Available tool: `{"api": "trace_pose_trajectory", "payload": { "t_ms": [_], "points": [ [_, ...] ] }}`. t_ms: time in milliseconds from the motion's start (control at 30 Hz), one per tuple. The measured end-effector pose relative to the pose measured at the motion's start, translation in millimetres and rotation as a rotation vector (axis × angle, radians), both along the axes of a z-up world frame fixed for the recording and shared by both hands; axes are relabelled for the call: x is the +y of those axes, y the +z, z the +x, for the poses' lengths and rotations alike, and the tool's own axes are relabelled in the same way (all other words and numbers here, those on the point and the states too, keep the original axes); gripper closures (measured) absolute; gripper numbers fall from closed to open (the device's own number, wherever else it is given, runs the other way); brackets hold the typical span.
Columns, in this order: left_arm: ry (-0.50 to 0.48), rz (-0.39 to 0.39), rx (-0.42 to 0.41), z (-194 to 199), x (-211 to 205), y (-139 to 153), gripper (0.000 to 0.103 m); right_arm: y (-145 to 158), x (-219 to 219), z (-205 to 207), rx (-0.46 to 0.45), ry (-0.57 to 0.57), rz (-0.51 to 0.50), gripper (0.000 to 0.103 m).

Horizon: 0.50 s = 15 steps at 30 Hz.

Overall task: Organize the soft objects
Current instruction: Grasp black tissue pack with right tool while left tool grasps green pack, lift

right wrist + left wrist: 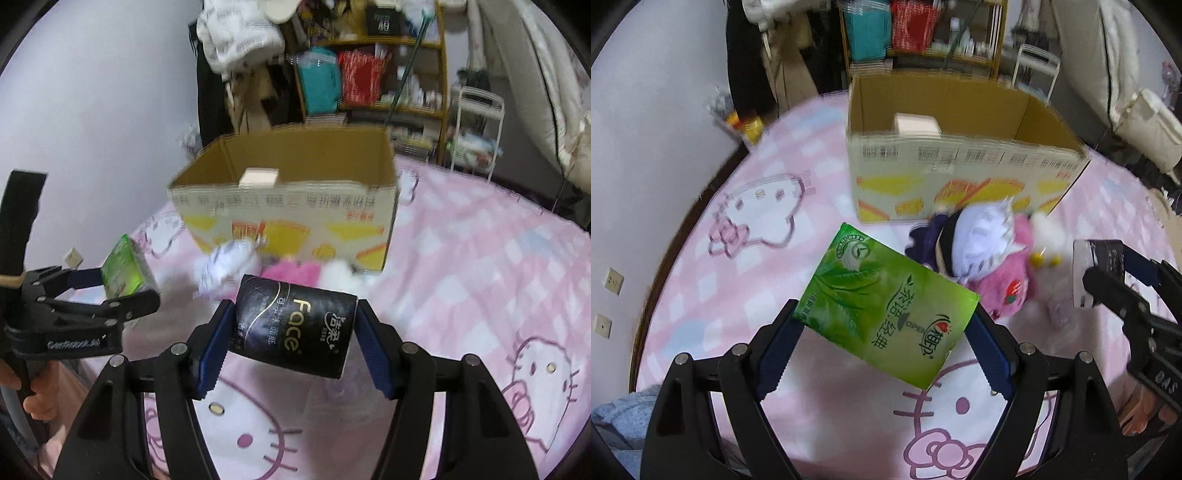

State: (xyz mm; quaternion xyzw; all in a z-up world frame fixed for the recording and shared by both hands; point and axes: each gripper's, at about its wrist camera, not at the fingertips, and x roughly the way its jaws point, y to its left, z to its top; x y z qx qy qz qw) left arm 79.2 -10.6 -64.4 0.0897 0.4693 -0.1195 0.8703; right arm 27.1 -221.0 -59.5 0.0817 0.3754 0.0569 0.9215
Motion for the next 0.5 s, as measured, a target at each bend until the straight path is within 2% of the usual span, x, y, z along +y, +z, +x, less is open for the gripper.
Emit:
{"api": "trace_pose_trajectory", "payload": {
  "t_ms": [300,500],
  "points": [
    [-0.03,-0.018,-0.26,-12.7,-5.2,41.4,0.017,42.0,-1.1,-10.4,-0.224,-0.049,-0.064,0.035],
    [-0.003,-0.023,-0.398,-24.5,-5.5,61.2,0.017,58.8,-6.8,-9.9,-0.303,-0.071,-0.076,0.034]
  ]
}}
